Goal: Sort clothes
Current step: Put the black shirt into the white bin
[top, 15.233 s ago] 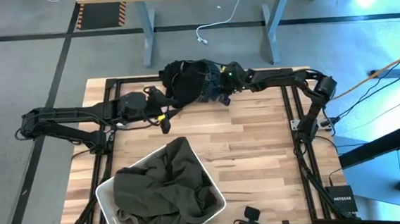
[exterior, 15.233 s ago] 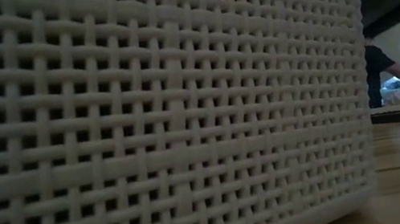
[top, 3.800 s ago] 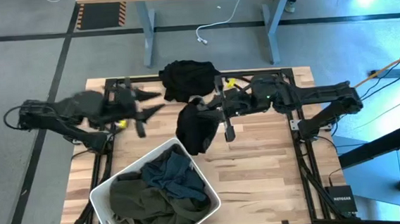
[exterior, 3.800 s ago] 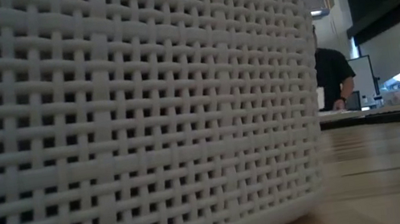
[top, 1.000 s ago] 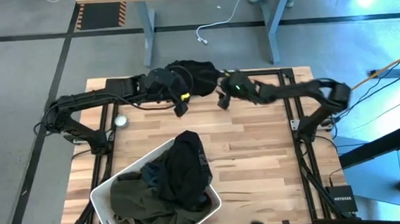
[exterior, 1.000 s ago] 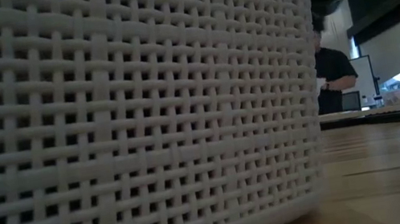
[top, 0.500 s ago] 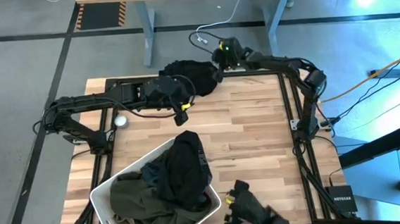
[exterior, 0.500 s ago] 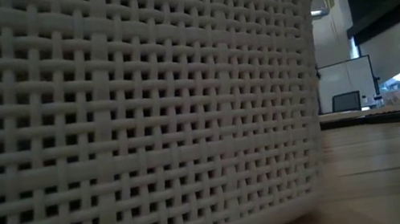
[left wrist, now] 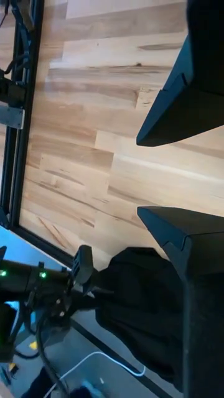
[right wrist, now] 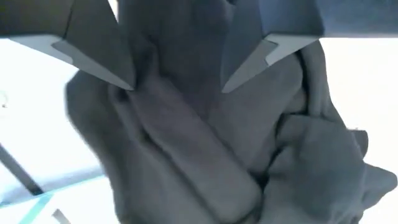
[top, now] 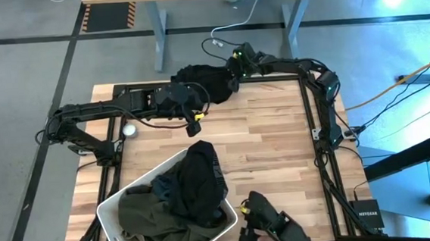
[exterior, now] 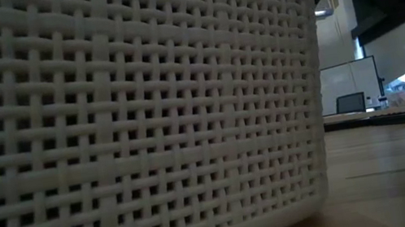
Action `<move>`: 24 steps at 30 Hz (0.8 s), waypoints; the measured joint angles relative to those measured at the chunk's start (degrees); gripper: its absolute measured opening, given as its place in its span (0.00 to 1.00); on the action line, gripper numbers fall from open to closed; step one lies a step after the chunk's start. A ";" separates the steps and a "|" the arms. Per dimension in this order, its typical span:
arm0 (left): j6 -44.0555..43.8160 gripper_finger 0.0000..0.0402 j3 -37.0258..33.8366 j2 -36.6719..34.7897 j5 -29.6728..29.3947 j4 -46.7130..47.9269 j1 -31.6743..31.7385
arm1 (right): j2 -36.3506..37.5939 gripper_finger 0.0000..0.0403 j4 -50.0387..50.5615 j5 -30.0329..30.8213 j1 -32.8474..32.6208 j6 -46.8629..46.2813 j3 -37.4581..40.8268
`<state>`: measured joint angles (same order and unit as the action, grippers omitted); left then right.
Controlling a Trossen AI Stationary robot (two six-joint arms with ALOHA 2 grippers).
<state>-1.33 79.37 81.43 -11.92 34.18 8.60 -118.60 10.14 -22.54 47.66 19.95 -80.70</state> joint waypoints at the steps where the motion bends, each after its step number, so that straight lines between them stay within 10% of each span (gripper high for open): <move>1: -0.01 0.41 0.00 0.00 0.02 0.01 0.00 | 0.19 0.64 0.51 0.68 0.00 0.04 -0.45; 18: -1.82 0.41 -0.04 0.00 0.66 2.17 -0.48 | -6.50 0.76 3.01 5.74 -1.10 2.66 -4.20; 24: -3.09 0.41 -0.04 0.00 0.84 2.45 -0.83 | -6.37 0.59 6.35 11.03 -3.12 7.01 -6.02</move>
<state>-4.42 79.33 81.43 -11.08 36.63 7.77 -124.97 16.49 -11.51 44.54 26.96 -86.72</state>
